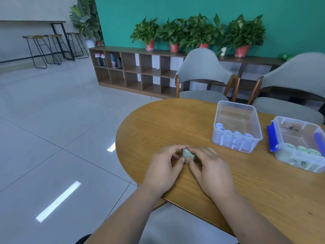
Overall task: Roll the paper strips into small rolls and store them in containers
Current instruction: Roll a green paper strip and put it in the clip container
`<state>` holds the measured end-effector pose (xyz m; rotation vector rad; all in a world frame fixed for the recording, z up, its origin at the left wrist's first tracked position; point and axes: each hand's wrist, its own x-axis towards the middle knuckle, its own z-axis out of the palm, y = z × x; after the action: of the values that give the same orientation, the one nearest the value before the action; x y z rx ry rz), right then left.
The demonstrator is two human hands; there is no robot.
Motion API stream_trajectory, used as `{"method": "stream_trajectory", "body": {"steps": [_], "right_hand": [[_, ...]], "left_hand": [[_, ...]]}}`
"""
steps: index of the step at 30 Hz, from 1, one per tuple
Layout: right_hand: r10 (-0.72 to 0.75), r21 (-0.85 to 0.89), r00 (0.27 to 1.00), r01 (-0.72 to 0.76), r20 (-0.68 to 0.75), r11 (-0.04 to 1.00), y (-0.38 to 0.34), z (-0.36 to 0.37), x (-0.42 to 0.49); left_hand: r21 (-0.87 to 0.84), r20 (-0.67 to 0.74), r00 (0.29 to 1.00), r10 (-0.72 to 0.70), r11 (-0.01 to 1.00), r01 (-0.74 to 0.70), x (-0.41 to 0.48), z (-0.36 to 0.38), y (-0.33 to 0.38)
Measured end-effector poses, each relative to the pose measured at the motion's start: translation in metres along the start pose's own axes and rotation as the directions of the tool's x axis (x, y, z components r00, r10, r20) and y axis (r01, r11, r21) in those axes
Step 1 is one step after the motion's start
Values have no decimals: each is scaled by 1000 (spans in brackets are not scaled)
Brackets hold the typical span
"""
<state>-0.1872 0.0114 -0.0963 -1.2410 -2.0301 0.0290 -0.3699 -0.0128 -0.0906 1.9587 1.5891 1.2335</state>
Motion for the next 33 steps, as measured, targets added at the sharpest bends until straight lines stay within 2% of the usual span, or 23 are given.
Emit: {"method": "stream_trajectory", "body": {"steps": [5,10,15,19,25,28,31,33], "right_hand": [[29,-42,1000,-29,-5,999,-2,-1,0],[75,-7,997,-75,-23,997,-2,-5,1],[101,-56,995,-102,-13,993,-2,-3,1],[94,-81,995,-96,-31,992,-4,-2,1],[58,-82,998,-59,-11,995,-4,-4,1],[67,-68,998,-67,8,995,-5,-5,2],[123,23,992,-124,22,992,-2,-6,3],[169,180,984,-175,52,968,0,-8,4]], "left_hand": [[38,-1,1000,3,999,-3,1,2,1],[35,33,999,17,999,-18,-2,-1,4],[183,61,995,76,979,-86,-5,2,6],[225,58,996,73,971,-84,-2,4,9],[82,114,993,-16,997,7,-2,-1,7],[114,119,993,-14,993,0,-1,0,6],[26,120,992,-46,999,43,1,0,3],[-19,134,989,-61,998,64,2,-3,3]]}}
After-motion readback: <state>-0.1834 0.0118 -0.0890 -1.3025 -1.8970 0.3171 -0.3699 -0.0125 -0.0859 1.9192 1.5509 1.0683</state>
